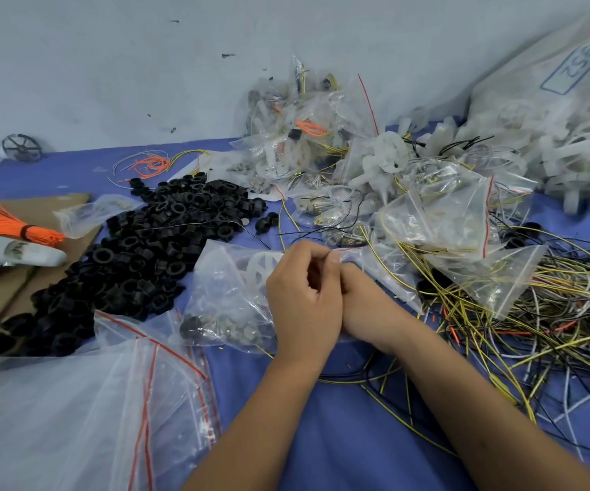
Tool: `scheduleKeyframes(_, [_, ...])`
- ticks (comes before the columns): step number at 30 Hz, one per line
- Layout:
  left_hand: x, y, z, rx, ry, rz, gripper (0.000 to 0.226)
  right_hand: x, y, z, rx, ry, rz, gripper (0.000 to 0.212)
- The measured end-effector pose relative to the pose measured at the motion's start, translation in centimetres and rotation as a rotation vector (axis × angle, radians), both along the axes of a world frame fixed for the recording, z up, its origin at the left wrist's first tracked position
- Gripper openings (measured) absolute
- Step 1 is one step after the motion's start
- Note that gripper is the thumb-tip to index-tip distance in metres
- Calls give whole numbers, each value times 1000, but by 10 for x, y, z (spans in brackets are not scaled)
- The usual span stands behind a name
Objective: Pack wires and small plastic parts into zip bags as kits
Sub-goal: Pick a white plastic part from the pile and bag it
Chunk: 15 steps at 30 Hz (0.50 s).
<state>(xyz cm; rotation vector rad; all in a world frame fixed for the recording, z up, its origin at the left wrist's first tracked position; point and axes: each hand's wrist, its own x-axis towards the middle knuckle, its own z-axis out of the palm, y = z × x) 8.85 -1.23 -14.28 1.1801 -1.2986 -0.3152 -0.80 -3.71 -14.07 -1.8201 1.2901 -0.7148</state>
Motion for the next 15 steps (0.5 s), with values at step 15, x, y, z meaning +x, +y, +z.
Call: scheduleKeyframes(15, [2,-25,-13,246,-184,-69,14,-49,-39,50,-643,107,-579,15])
